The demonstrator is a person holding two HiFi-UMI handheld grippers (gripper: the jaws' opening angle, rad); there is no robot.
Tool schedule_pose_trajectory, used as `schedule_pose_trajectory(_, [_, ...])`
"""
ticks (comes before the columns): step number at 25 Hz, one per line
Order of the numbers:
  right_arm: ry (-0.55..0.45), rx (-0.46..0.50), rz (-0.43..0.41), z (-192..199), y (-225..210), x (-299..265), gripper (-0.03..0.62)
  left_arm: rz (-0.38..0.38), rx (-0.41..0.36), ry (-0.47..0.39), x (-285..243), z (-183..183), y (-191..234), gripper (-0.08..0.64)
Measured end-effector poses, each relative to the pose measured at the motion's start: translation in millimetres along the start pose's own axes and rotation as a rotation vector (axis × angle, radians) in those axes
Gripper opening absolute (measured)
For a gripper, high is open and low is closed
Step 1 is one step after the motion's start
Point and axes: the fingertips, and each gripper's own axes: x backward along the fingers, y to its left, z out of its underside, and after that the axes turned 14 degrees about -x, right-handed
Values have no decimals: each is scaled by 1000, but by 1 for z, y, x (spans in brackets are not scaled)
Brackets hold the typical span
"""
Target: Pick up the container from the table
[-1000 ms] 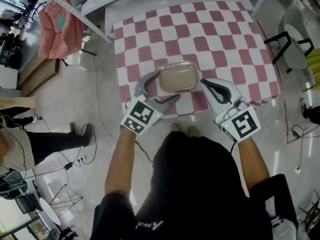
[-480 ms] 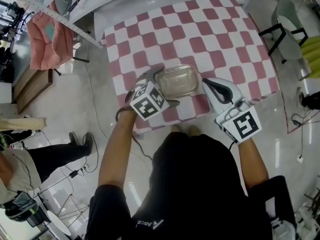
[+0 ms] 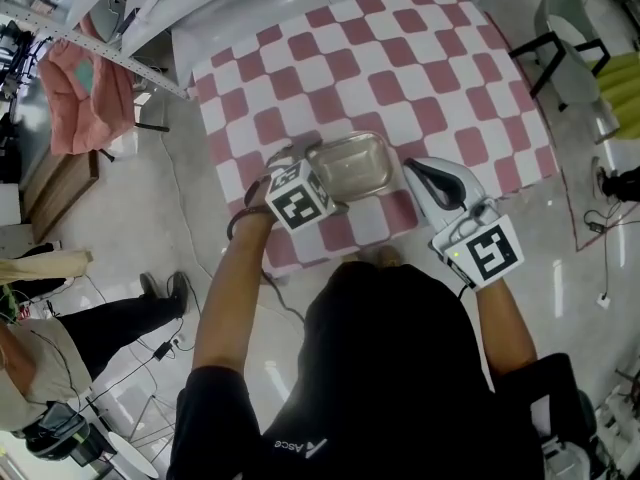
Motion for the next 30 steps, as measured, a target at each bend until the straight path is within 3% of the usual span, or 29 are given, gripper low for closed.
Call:
schedule_pose_trajectory(9, [13,-50,-1,10,-3,-9,3,44,-3,31,-8,3,2,601])
schedule_pose_trajectory(30, [8,-38,44,7,-20,-3,3,-36,-3,-40,24,-11,1,600])
